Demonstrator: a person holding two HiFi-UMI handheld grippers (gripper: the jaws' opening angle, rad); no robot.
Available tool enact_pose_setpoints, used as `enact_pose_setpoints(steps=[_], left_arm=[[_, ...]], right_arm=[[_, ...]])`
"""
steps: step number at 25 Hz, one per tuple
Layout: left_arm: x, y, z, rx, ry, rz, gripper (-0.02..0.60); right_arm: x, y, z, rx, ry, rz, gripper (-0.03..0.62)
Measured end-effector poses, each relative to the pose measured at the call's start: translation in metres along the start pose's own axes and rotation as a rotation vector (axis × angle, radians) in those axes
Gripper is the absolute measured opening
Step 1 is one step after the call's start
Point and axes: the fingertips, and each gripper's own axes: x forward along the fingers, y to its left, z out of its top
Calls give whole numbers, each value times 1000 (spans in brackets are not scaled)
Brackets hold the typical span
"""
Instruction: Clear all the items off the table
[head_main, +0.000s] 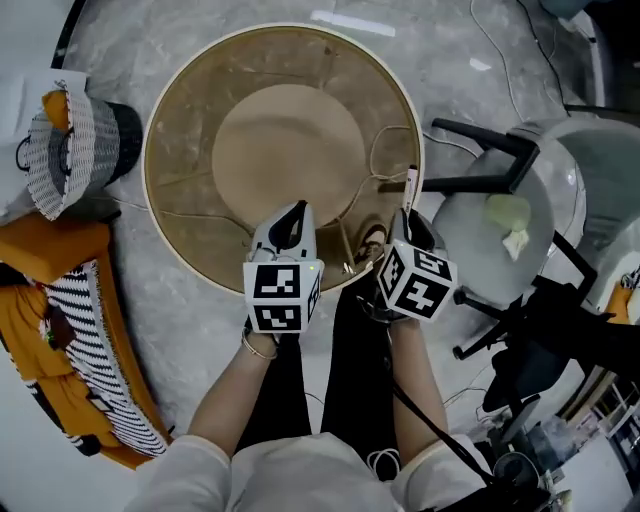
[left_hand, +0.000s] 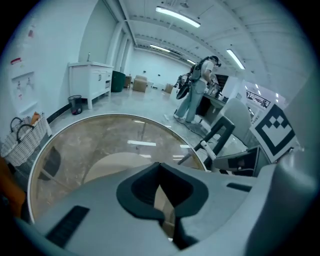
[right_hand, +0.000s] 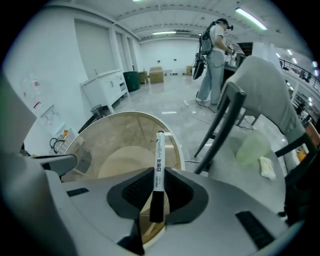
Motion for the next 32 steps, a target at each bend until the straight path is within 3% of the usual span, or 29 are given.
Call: enact_pose_setpoints(steps=[10,16,32], left_arm=[[49,-163,-10,228,97,-222,8],[72,-255,-32,315,147,-332,8],[135,-388,-81,492,252,-443,8]], right_arm=[[-38,-129,-27,227,-28,-103,80],[-56,-209,-59,353,-30,-173,80],[-70,-397,-117,593,-25,-348,80]])
